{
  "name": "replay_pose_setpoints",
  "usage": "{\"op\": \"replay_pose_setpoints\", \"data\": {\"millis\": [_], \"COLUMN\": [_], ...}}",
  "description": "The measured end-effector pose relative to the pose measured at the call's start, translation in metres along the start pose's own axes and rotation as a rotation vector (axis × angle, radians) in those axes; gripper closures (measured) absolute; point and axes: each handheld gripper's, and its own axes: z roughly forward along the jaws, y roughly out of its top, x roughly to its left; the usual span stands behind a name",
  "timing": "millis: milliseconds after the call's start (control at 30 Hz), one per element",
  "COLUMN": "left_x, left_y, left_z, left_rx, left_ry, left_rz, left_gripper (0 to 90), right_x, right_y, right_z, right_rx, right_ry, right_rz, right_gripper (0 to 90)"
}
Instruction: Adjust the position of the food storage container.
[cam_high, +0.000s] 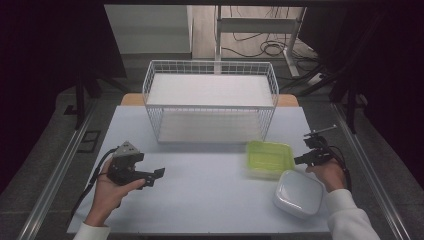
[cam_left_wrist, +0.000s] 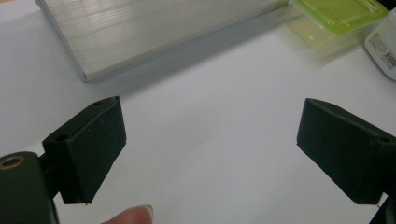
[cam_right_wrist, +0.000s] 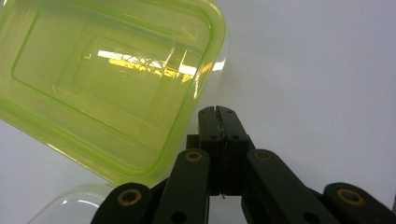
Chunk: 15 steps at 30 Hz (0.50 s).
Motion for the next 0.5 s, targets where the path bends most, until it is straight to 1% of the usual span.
{"op": "replay_pose_setpoints", "data": {"millis": [133,200,233,333,500], "left_x": [0.000,0.000,0.000,0.000,0.000], "left_y": [0.000,0.000,0.000,0.000,0.000], "left_z": [0.000,0.000,0.000,0.000,0.000], "left_rx": [0.004,0.002,0.002,0.001,0.004], "left_ry": [0.000,0.001,0.002,0.003,0.002], "left_rz": [0.001,0.001,0.003,0.004,0.005], "left_gripper": [7.6,7.6,7.6,7.5,7.4], "right_x": [-0.001,-0.001,0.000,0.003,0.013], "right_y": [0.004,0.006,0.008,0.010,0.015], "right_z": [0.004,0.005,0.007,0.009,0.011], "right_rx": [0.000,-0.001,0.002,0.005,0.010], "right_ry": [-0.001,0.006,0.008,0.014,0.019], "right_rz": [-0.009,-0.003,-0.009,-0.026,-0.051], "right_gripper": [89.4,89.4,89.3,89.4,89.3]}}
